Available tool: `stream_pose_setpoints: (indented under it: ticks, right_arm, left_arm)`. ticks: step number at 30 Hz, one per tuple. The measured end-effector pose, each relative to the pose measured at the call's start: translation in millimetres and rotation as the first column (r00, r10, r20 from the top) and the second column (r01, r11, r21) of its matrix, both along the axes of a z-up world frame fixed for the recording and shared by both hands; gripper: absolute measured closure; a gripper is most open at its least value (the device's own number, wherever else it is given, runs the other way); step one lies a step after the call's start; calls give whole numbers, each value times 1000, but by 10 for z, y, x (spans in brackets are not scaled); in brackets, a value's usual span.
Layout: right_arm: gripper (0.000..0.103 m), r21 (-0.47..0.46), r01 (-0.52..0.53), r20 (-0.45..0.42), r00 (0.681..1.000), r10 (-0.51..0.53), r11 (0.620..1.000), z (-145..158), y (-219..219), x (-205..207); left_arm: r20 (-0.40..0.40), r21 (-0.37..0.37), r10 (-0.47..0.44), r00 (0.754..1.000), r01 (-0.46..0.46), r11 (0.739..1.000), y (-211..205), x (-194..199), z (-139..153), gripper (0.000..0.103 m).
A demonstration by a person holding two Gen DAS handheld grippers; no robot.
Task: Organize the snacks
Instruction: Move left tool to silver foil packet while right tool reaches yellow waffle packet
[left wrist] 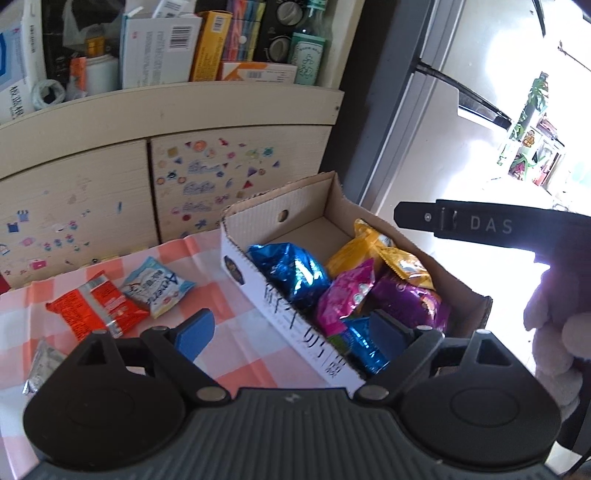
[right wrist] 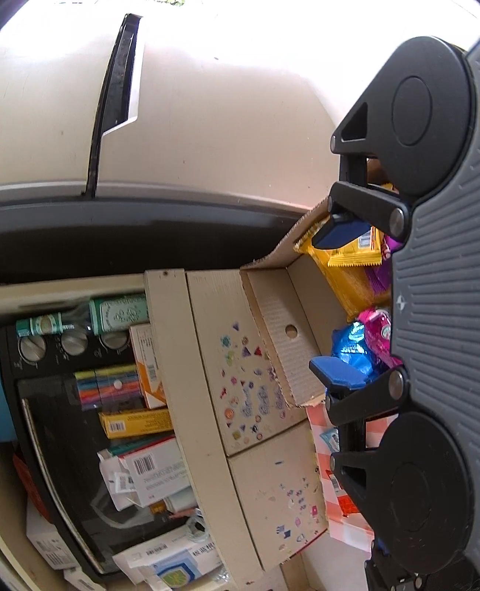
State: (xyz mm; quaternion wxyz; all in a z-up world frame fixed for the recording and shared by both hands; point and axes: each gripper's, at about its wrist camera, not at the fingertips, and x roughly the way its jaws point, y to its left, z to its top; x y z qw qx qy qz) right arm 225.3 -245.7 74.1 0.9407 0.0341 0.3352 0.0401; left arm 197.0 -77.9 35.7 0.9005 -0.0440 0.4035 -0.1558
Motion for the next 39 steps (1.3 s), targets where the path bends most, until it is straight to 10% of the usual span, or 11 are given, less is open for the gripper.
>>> stream_pose_setpoints:
  ticks: [28,39]
  right_arm:
    - [22,-69,-202,-53,979,198,977,-199,675,-24]
    - [21,-21,-421,-95,904,417,907,-414,1214,-162]
  left_arm:
    - [-23,118,299,954,-294,948,1270,-95,-79,12]
    - [-76,164,423,903,-407,899,1804,7,-258,11]
